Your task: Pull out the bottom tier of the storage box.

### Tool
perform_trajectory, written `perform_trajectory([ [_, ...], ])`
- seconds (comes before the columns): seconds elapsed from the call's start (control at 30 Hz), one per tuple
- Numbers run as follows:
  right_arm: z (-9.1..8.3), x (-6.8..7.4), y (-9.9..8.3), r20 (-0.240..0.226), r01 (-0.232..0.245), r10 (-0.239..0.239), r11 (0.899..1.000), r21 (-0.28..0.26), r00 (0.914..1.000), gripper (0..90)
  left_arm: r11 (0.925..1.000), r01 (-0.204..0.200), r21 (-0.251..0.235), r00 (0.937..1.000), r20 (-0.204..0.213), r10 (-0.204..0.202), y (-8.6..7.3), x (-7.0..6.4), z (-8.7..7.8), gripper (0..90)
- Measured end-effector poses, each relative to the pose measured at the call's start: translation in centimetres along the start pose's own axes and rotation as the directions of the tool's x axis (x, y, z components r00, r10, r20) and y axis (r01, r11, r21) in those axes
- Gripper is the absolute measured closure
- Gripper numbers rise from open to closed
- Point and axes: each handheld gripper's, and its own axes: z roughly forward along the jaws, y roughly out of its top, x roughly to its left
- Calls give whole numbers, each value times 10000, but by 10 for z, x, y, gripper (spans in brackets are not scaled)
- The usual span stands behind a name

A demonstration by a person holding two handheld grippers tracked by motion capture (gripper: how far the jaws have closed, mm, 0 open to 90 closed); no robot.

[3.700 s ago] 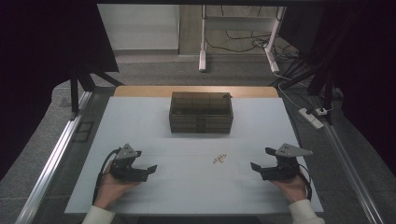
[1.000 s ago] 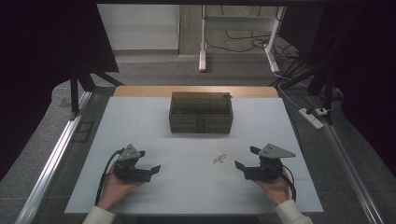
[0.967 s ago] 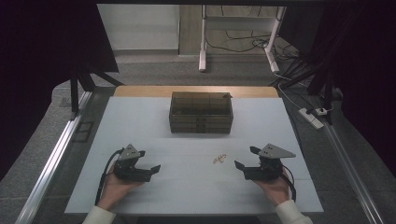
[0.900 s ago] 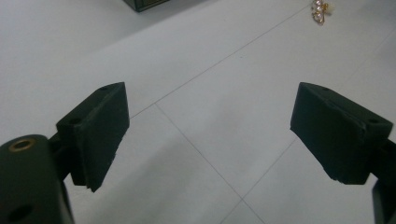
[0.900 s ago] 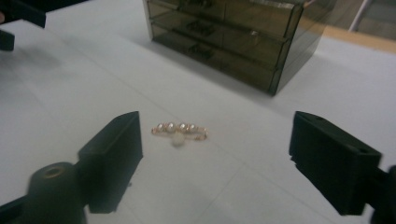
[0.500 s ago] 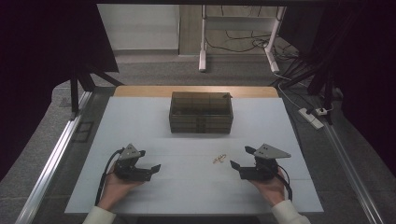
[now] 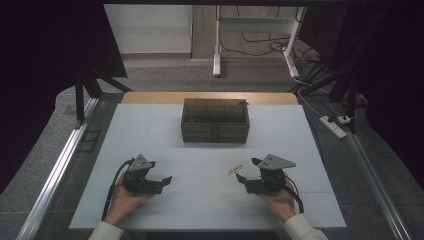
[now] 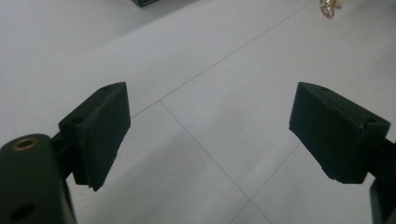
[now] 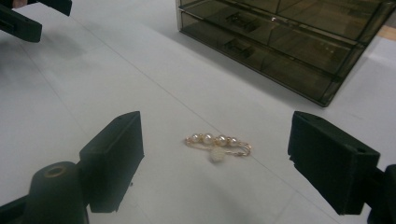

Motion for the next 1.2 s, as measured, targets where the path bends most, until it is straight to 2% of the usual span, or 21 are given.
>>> perform_trajectory([
  [0.17, 3, 6, 1, 80, 170, -170, 9999, 14, 9998, 184, 9999, -111, 62, 9999, 39, 111, 0, -2, 1, 135],
  [0.37, 8, 9, 3, 259, 155, -160, 9997, 199, 9995, 184, 9999, -95, 123, 9999, 72, 95, 1, -2, 3, 139],
  [0.7, 20, 19, 5, -25, 507, -507, 9979, 407, 9987, 184, 9997, -121, 192, 9999, 55, 120, 1, -3, 5, 140],
  [0.87, 24, 23, 8, -201, 478, -469, 9979, 434, 9987, 185, 10000, 6, 76, 9998, 218, -8, 2, -3, 4, 140],
  [1.2, 32, 30, 12, -154, 791, -784, 9954, 544, 9968, 188, 9999, -51, 143, 9998, 196, 48, 2, -3, 5, 141],
])
